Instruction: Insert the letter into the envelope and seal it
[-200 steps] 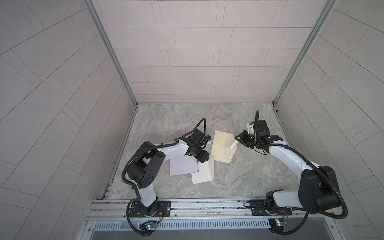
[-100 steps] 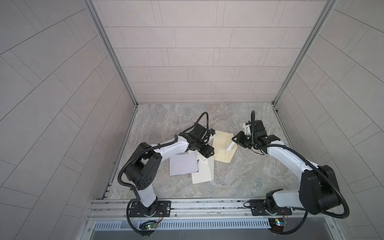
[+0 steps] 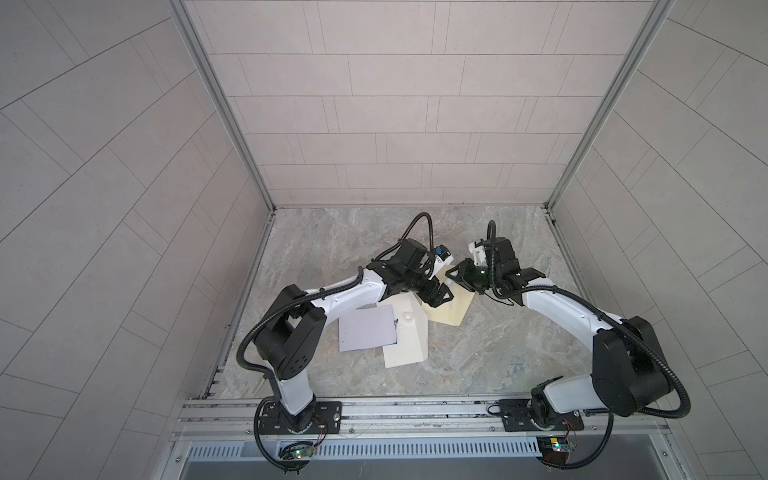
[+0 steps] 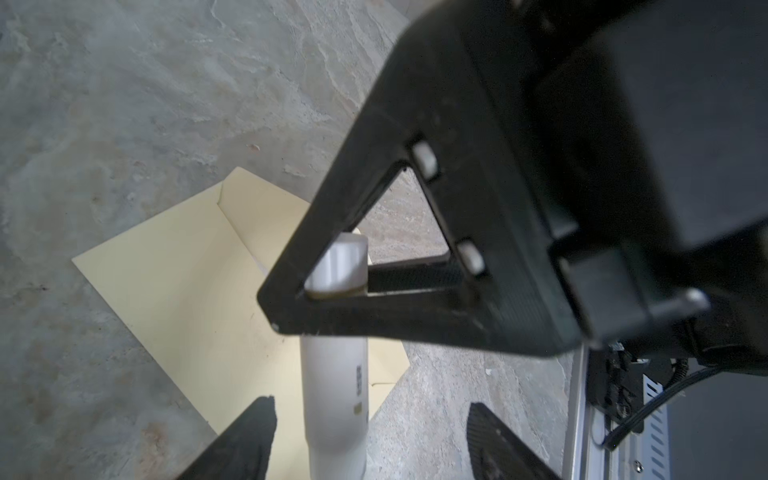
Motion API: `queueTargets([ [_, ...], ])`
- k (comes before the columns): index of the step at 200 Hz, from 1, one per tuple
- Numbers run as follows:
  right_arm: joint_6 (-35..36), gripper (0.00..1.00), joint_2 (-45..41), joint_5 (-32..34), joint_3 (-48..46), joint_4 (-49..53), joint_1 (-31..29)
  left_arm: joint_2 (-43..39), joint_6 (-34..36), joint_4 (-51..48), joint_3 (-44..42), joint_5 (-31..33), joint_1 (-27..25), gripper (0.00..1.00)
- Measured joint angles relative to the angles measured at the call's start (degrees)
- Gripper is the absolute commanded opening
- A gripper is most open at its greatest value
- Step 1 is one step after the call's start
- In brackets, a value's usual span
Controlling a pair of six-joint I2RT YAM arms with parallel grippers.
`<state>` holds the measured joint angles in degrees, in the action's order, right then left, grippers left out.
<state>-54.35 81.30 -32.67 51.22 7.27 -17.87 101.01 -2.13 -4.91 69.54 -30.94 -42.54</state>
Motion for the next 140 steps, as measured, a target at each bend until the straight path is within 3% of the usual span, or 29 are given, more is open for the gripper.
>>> queueTargets([
  [25, -1.81, 0.06, 0.0, -1.57, -0.02, -0.81, -0.15, 1.05, -1.03, 2.84, 0.0, 1.88, 0.04, 0.43],
  [41, -2.36, 0.06, 0.0, -2.1, -0.02, -0.87, -0.24, 1.62, -2.45, 4.7, 0.0, 2.54, 0.04, 0.36],
  [101, -3.56, 0.06, -0.07, -2.54, -0.04, -1.97, -0.35, 2.89, -3.58, 6.67, 0.0, 2.54, 0.04, 0.34],
  [132, -3.63, 0.06, -0.13, -2.58, -0.11, -2.36, -0.35, 3.02, -3.63, 6.71, -0.09, 2.82, 0.04, 0.0],
  [140, -3.61, 0.07, -0.2, -2.45, -0.11, -2.32, -0.39, 3.02, -3.67, 6.78, -0.13, 2.82, 0.04, 0.0],
])
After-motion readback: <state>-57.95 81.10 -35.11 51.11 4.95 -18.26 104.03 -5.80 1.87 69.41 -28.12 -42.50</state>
